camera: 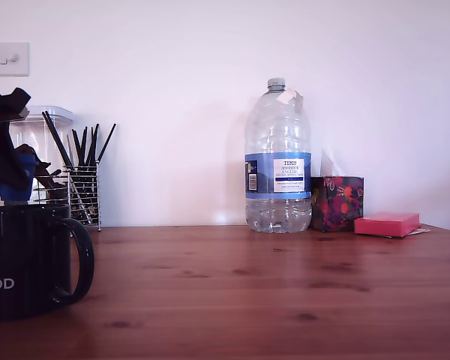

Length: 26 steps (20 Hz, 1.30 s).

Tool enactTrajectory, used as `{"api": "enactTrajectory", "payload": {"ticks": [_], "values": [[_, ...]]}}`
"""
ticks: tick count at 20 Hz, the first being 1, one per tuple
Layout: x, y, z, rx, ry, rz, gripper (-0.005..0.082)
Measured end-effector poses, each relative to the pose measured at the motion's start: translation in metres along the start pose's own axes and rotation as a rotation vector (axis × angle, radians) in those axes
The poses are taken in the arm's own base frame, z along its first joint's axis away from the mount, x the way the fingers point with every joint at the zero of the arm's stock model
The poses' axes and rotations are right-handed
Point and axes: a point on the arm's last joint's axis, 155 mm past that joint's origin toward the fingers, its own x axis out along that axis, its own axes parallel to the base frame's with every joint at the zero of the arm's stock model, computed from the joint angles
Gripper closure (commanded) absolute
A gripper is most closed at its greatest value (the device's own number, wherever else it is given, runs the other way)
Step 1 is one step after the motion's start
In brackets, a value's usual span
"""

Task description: Pick up the coffee capsules from the table one by one and drop them inside the nearest coffee cup

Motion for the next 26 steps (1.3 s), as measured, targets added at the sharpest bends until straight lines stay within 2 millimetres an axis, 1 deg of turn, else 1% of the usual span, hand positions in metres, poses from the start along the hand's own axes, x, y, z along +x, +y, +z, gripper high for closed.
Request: {"api": "enactTrajectory", "payload": {"ticks": [6,8,9,12,13,23,24,25,26], "values": [[0.0000,0.0001,-0.0007,0.000,0.003,0.000,0.0658],[0.0000,0.0003,-0.0026,0.001,0.010,0.001,0.0640],[0.0000,0.0003,-0.0027,0.001,0.011,0.001,0.0579],[0.0000,0.0002,-0.0027,0.001,0.011,0.001,0.0256],[0.0000,0.0002,-0.0027,0.001,0.011,0.000,0.0216],[0.0000,-0.0002,-0.0026,0.001,0.011,-0.002,0.0228],[0.0000,-0.0001,-0.0025,0.001,0.010,-0.001,0.0267],[0.0000,-0.0001,-0.0025,0.001,0.010,-0.001,0.0335],[-0.0001,-0.0002,-0.0025,0.001,0.010,-0.002,0.0439]]}}
